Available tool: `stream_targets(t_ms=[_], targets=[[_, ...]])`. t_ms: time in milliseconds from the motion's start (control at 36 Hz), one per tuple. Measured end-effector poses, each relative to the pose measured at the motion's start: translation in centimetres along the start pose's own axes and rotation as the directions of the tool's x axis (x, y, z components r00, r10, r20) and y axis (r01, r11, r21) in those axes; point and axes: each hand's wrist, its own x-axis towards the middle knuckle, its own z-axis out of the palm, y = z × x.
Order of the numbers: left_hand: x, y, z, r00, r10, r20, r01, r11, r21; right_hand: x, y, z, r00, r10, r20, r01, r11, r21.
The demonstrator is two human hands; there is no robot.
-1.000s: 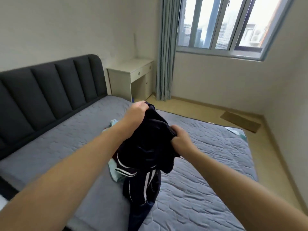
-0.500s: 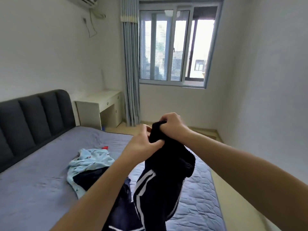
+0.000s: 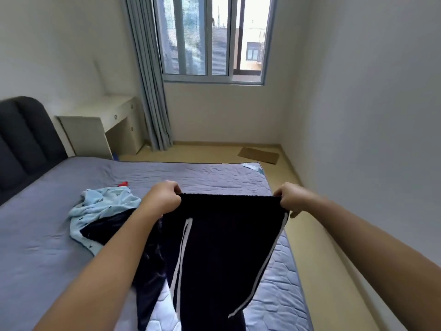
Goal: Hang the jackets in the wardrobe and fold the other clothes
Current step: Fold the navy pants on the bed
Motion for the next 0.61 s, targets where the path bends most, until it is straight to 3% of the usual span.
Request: stream_targets(t_ms=[83,194,278,361,444,528,611], targets=[[0.7,0.1,0.3,1.000,0.021,0.001,-0.021,0.988,0.153,0.0,-0.7,-0.2,0.995,-0.050,0.082,0.041,0.993,0.112],[1.5,0.8,0.3,0.981,0.137,-0.138,-0.097,0.959,0.264,-0.5,-1.7,-0.1,0.972,-0.155,0.178,0.134,0.983,0.126],[1.4,1.8,0.2,0.957,0.226,-0.180,-0.199,0.967,0.159,-1.1,-2.6,0.5,0.935,-0.212,0.282,0.251,0.962,-0.106],[0.7,3.1,0.6,0.934,0.263,-0.241,-0.272,0.962,-0.005,-1.3,-3.2,2.7,0.897,-0.144,0.418,0.268,0.929,-0.254],[0.1,3.7,2.0,0.923,0.281,-0.264,-0.314,0.945,-0.091,-1.0,-3.5,6.3,0.916,-0.107,0.387,0.232,0.928,-0.292],[0.5,2.5,3.4,0.921,0.310,-0.238,-0.338,0.937,-0.089,-0.2,-2.8,8.3,0.972,-0.060,0.226,0.087,0.990,-0.110],[1.3,-0.4,4.7,0.921,0.353,-0.165,-0.346,0.936,0.069,0.6,-1.5,7.7,0.990,0.062,0.124,-0.100,0.937,0.336]])
